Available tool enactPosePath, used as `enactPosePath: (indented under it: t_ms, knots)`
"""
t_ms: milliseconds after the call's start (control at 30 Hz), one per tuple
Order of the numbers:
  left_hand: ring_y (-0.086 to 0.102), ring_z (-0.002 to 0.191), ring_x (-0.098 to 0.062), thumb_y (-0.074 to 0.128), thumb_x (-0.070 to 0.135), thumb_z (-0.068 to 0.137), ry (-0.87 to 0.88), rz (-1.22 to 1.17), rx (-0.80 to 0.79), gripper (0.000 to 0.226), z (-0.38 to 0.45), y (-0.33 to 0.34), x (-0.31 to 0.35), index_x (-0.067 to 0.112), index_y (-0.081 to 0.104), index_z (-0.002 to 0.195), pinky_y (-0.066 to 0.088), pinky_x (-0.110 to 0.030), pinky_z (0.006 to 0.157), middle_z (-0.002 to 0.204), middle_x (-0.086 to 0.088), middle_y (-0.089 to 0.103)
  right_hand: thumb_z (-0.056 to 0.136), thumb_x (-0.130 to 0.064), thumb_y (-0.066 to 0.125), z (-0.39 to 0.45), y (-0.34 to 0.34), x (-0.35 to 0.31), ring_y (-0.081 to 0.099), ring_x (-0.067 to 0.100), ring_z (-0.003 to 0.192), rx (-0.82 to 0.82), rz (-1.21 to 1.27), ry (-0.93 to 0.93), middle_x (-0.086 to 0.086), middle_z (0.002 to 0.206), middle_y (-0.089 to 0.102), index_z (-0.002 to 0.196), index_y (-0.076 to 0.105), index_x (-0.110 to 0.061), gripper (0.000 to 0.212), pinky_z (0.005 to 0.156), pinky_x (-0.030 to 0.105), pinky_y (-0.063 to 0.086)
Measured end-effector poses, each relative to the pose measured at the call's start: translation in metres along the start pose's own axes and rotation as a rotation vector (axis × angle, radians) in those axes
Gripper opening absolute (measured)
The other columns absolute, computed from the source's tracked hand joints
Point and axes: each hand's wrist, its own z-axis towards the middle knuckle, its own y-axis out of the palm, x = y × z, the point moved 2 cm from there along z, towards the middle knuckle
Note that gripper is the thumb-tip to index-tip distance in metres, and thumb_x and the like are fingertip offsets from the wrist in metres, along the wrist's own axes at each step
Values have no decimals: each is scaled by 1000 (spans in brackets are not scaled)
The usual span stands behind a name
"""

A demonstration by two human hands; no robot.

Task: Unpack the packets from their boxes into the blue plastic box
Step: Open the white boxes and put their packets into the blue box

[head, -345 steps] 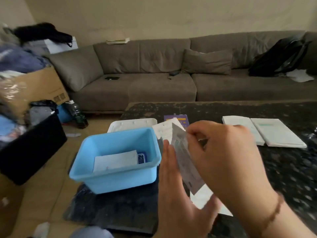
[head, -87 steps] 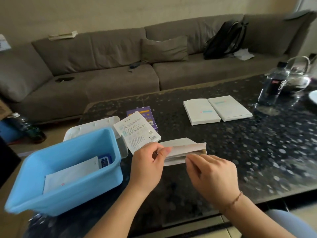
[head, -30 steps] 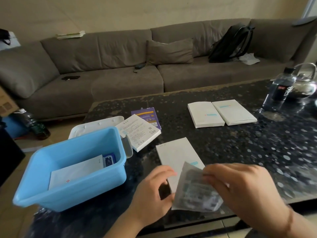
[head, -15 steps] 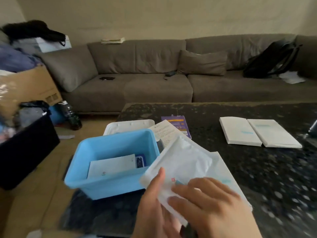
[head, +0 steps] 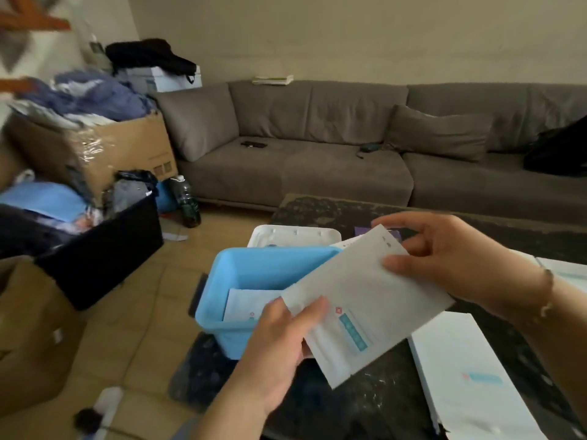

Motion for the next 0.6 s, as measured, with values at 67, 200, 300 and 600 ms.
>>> enactPosePath:
  t_ms: [67,200,300,600]
  knots:
    - [71,100,-18,69,20,87,160,214,136,31,18,-26,22,33,65,115,59,-40,82,107,0,74,86,-25,69,18,9,-3,72,5,75,56,31,-9,-17,94,72,119,52,-44,42,53,17,56]
    - [70,86,-16,71,10,87,331,655,225,33,70,-69,68,36,64,106,57,-32,68,93,2,74,88,-16,69,56,49,-5,67,8,87,104,20,-41,-10,105,65,130,46,-37,53,58,18,56]
    - [65,74,-18,73,11,85,336,1057,221,19,104,-87,84,30,70,89,52,-30,64,82,3,71,86,-10,68,82,80,0,64,18,95,125,-97,-59,-1,109,63,122,50,-31,46,74,32,60]
    - [51,77,-26,61,11,89,272,2222,-54,18,125,-94,63,27,56,84,35,-31,63,84,1,52,87,-12,65,113,136,32,61,23,94,-196,-229,162,2,109,55,125,54,-29,43,74,36,61]
